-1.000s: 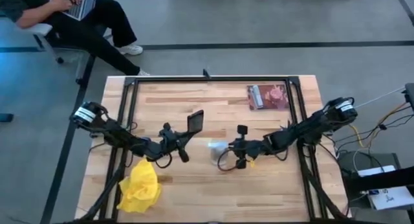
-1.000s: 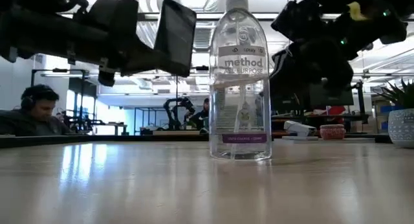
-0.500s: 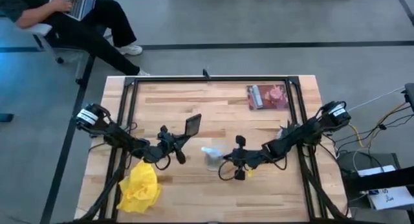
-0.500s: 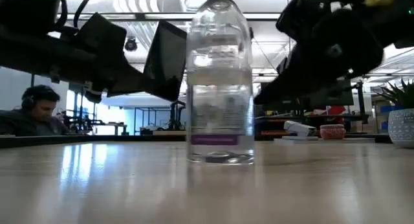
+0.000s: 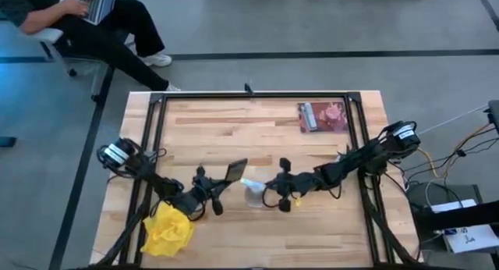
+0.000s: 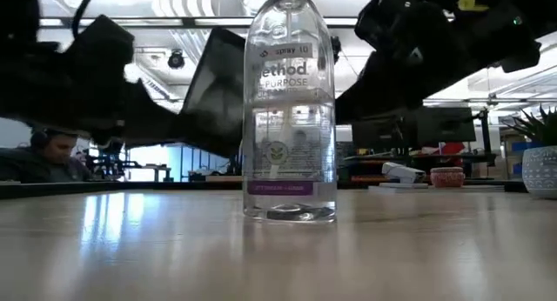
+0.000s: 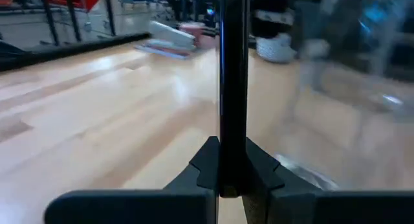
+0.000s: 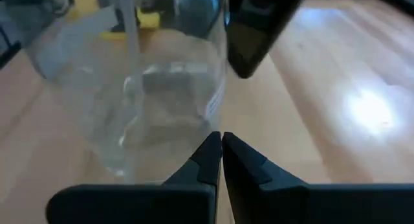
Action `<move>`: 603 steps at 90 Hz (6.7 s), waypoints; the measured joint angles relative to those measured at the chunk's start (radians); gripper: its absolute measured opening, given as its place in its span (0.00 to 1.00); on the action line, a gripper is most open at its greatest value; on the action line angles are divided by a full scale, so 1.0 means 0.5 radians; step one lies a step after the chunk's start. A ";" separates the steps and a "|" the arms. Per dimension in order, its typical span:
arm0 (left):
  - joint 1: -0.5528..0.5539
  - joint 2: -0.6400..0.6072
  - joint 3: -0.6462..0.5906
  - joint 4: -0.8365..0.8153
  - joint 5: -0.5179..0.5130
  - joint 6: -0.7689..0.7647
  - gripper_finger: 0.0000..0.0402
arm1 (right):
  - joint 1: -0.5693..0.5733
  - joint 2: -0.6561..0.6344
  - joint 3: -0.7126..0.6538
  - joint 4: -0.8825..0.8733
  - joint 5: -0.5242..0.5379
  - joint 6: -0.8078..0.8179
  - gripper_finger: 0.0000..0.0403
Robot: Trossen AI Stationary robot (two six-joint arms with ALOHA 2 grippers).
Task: Apply microfiber cloth
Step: Spray the black cellphone with the spray bottle
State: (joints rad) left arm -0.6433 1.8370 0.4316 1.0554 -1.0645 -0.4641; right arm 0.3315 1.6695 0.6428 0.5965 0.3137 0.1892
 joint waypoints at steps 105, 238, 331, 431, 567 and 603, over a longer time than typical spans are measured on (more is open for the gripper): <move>-0.114 -0.551 0.035 0.006 -0.453 0.670 0.03 | -0.141 -0.623 0.426 -0.843 -0.751 -0.618 0.28; -0.435 -0.507 0.320 -0.117 -0.931 1.157 0.03 | -0.220 -0.096 1.136 -1.242 -1.068 -0.921 0.79; -0.381 -0.507 0.362 -0.131 -0.925 1.112 0.03 | -0.383 -0.091 1.165 -1.189 -1.507 -1.175 0.75; -0.302 -0.501 0.362 -0.558 -0.922 0.443 0.03 | -0.064 -0.130 1.431 -1.682 -0.381 -0.780 0.59; -0.320 -0.516 0.363 -0.556 -0.831 0.612 0.03 | 0.219 -0.107 1.457 -1.674 -0.149 -0.329 0.78; -0.258 -0.643 0.363 -0.557 -0.318 0.641 0.03 | 0.244 0.230 1.454 -1.375 0.087 -0.111 0.99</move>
State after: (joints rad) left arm -0.7721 1.5156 0.6132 0.7766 -1.2233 -0.1435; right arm 0.4536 1.7844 1.3697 -0.0911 0.3571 0.1335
